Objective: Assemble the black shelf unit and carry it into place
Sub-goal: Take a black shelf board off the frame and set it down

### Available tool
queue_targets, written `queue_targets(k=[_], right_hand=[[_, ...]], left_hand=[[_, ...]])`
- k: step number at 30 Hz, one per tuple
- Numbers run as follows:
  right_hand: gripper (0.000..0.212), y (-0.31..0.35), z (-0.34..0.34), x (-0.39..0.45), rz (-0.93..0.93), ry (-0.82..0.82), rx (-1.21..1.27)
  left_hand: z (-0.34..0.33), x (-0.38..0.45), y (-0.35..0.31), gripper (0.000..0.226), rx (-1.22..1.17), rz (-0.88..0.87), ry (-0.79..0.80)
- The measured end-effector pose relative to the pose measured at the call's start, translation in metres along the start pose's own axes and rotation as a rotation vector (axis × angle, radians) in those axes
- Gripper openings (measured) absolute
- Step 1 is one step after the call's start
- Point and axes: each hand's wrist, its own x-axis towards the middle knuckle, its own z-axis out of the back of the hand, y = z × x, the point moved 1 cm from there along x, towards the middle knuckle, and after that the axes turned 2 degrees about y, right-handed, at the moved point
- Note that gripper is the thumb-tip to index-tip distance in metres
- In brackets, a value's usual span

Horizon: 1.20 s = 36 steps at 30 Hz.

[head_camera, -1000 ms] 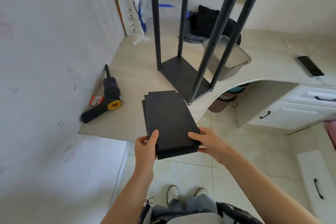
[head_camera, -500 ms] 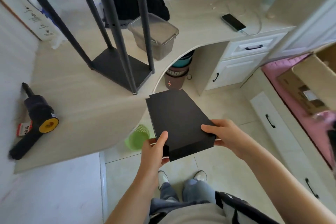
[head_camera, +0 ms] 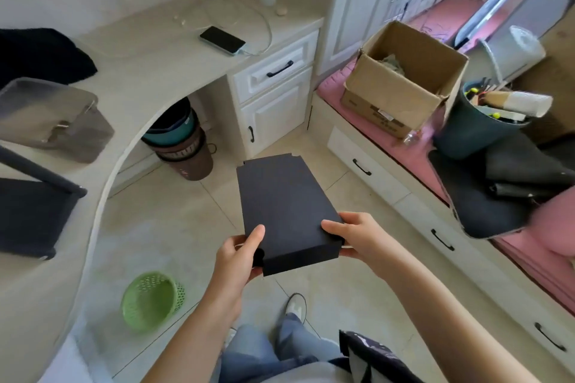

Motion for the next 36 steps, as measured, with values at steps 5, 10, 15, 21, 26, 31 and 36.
queue_targets(k=[5,10,15,21,26,31,36], right_hand=[[0.02,-0.013,0.064,0.014,-0.039,-0.078,0.096],[0.023,-0.025,0.126,0.033,-0.087,-0.173,0.198],[0.023,-0.034,0.18,0.058,-0.142,-0.244,0.283],[0.027,-0.039,0.243,0.1,-0.257,-0.307,0.326],[0.026,-0.05,0.286,0.14,-0.335,-0.312,0.328],[0.025,-0.082,0.316,0.186,-0.397,-0.285,0.33],[0.013,-0.148,0.323,0.256,-0.44,-0.255,0.325]], left_hand=[[-0.071,0.021,-0.011,0.038,0.1,0.026,0.088],[-0.143,0.044,-0.02,0.033,0.187,0.053,0.189],[-0.207,0.078,-0.023,0.029,0.288,0.116,0.281],[-0.284,0.124,-0.024,0.029,0.405,0.259,0.375],[-0.335,0.161,-0.016,0.03,0.46,0.371,0.425],[-0.369,0.199,0.009,0.032,0.481,0.436,0.434],[-0.388,0.255,0.068,0.029,0.479,0.443,0.375]])
